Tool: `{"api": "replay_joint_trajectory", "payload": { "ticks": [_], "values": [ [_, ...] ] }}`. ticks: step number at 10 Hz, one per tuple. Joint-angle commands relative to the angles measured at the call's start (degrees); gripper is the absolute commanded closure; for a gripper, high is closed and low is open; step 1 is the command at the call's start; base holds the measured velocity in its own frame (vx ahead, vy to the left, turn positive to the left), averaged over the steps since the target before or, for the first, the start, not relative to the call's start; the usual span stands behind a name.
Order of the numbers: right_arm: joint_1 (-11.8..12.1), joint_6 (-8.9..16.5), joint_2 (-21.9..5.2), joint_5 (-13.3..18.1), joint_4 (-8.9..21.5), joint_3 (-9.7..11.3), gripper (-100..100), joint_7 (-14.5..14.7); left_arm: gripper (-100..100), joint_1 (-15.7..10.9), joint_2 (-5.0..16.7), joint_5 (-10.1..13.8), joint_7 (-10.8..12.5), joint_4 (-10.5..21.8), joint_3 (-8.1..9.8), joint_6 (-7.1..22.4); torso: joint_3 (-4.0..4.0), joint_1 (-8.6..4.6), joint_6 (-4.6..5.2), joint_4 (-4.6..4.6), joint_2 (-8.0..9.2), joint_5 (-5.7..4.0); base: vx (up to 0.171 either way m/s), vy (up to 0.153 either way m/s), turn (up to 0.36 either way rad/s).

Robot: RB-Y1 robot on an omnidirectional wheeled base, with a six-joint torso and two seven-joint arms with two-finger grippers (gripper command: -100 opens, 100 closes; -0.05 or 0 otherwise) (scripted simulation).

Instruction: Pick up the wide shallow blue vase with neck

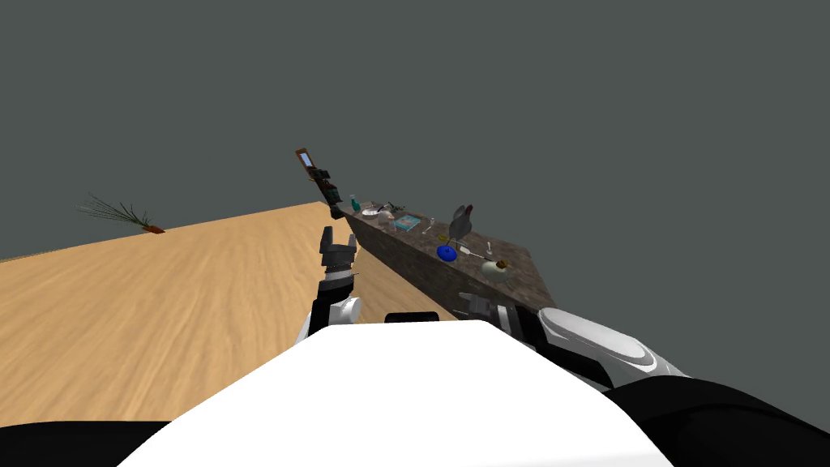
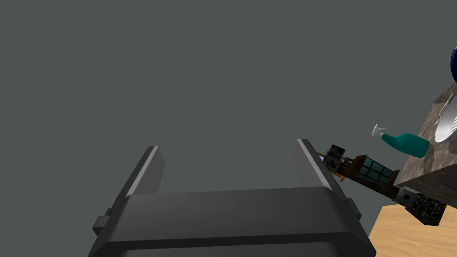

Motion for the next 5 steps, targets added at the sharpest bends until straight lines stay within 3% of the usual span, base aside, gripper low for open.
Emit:
{"api": "replay_joint_trajectory", "payload": {
  "ticks": [1,2,3,5],
  "values": [
    [0.8,0.1,-2.9,2.9,1.6,0.5,-100,-0.7,0,0.0,0.0,0.0,0.0,0.0,0.00,0.0,0.00,0.00,0.00,0.00,0.00,0.00,-0.069,0.004,0.337],
    [0.8,0.1,-4.9,2.9,1.6,0.5,-100,-0.7,0,0.0,0.0,0.0,0.0,0.0,-0.01,0.0,0.00,0.07,-0.09,-0.01,0.02,0.03,-0.070,-0.017,0.117],
    [1.4,0.2,-6.8,5.5,3.3,1.1,-100,-1.3,0,0.0,0.0,0.0,0.0,0.0,0.00,0.0,0.00,0.02,-0.01,0.00,0.02,0.01,-0.091,-0.023,0.200],
    [1.4,0.2,-9.6,5.5,3.3,1.1,-100,-1.3,0,0.0,0.0,0.0,0.0,0.0,0.00,0.0,0.04,-0.04,0.00,0.01,0.07,0.00,-0.052,-0.019,0.075]
  ]
}}
